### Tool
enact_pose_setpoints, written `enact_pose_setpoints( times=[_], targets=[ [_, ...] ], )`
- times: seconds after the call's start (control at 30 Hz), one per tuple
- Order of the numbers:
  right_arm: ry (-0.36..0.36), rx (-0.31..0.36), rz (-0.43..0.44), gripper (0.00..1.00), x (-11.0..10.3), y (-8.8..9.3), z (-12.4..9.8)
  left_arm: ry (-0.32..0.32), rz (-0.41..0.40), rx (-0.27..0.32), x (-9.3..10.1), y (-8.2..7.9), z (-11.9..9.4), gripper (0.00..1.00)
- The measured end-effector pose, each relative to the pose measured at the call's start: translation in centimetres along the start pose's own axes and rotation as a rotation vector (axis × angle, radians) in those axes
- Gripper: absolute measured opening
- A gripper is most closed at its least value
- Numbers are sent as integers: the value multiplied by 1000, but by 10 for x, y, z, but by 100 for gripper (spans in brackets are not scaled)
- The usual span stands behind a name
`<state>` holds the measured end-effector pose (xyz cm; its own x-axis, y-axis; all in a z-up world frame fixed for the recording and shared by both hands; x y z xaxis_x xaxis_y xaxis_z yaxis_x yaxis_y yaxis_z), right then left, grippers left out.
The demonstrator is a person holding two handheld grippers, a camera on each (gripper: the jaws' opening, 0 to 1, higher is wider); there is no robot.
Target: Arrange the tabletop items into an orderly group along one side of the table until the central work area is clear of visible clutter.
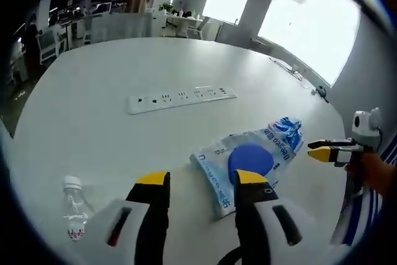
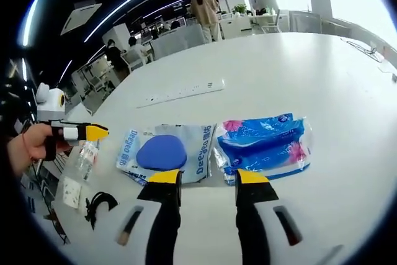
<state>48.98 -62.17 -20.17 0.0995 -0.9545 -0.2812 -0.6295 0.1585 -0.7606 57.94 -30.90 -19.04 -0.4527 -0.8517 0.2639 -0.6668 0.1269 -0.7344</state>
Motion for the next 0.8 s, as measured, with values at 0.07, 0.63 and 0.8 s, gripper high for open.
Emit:
enact_pose_setpoints(
  times=[0.07, 0.63, 0.8],
  targets=[
    [-3, 1, -5, 34, -2, -1, -4, 1, 2, 3, 1, 0, -5, 42],
    [-52, 40, -41, 40, -23, -13, -30, 1, -21, 34, 12, 14, -48, 44],
    [-65, 45, -62, 41, -33, -14, -39, -1, -26, 41, 15, 20, -61, 44]
  ],
)
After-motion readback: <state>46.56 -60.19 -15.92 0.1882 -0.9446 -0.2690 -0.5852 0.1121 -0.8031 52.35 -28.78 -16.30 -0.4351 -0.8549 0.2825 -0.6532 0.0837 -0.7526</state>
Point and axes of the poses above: the point that each gripper's makers call its tool centre point, and the gripper's own axes: z roughly forward along the fingers, x roughly to its right, y roughly out of its underside, the point moved 10 cm from there along -z, roughly backward along the fingers, and after that the axes turned 3 degrees about x, right-handed, at the moved point
